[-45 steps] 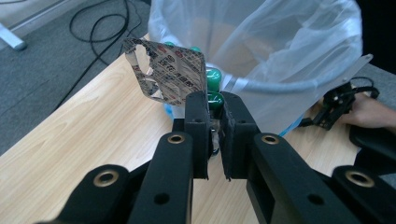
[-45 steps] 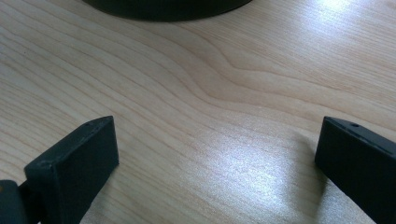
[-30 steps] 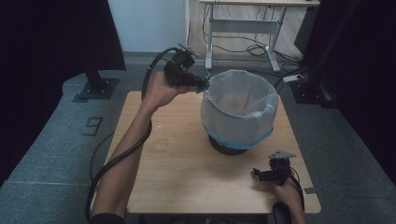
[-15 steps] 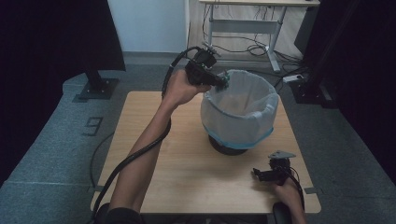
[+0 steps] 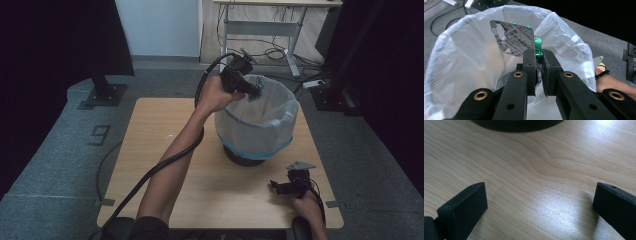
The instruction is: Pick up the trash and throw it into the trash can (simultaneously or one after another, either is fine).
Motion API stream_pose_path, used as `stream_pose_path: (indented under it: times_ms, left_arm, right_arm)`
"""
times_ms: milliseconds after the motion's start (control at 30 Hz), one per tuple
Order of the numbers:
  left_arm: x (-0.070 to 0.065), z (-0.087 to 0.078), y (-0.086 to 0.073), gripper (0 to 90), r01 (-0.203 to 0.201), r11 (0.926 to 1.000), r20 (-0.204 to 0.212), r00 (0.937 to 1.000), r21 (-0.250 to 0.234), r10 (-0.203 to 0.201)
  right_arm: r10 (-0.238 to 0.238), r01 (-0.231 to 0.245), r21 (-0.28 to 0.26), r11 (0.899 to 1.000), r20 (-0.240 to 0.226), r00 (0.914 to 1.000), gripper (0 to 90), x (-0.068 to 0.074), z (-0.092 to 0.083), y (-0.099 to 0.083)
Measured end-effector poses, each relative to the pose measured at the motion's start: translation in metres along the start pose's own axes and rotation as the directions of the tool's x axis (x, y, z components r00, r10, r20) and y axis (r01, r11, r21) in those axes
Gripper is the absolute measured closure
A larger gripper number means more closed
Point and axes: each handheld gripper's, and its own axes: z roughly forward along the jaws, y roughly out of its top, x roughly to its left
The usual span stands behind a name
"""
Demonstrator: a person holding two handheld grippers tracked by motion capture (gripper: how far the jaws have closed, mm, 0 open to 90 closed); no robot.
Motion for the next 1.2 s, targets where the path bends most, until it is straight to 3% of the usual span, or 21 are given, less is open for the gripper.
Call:
stream_pose_path:
  times_ms: [300, 633, 800, 1033, 1200]
  left_arm:
    - [0.003, 0.027, 0.004, 82.3, 0.012, 0.9999, -0.01, 0.9999, 0.01, -0.012]
    - [0.012, 0.045, 0.001, 81.3, 0.038, 0.9987, -0.018, 0.9991, 0.033, -0.037]
    - [0.01, 0.049, 0.002, 51.0, 0.028, 0.9987, -0.059, 0.998, 0.042, -0.025]
    - [0.009, 0.045, 0.001, 29.7, 0.034, 0.999, -0.086, 0.9958, 0.03, -0.031]
    - [0.006, 0.033, -0.002, 21.7, 0.021, 0.9997, -0.106, 0.9942, 0.012, -0.02]
  right_arm:
    - [-0.004, 0.004, 0.0, 1.0, -0.005, 1.0, 0.0, 0.001, 0.0, 0.001]
    - [-0.007, 0.007, 0.0, 1.0, -0.008, 0.9999, 0.0, 0.002, 0.001, 0.001]
    - [-0.007, 0.007, 0.001, 1.0, -0.009, 0.9999, 0.0, 0.002, 0.001, 0.001]
    - [-0.008, 0.008, 0.001, 1.0, -0.009, 0.9999, 0.0, 0.002, 0.001, 0.001]
    - [-0.009, 0.009, 0.001, 1.0, -0.011, 0.9999, 0.0, 0.002, 0.001, 0.001]
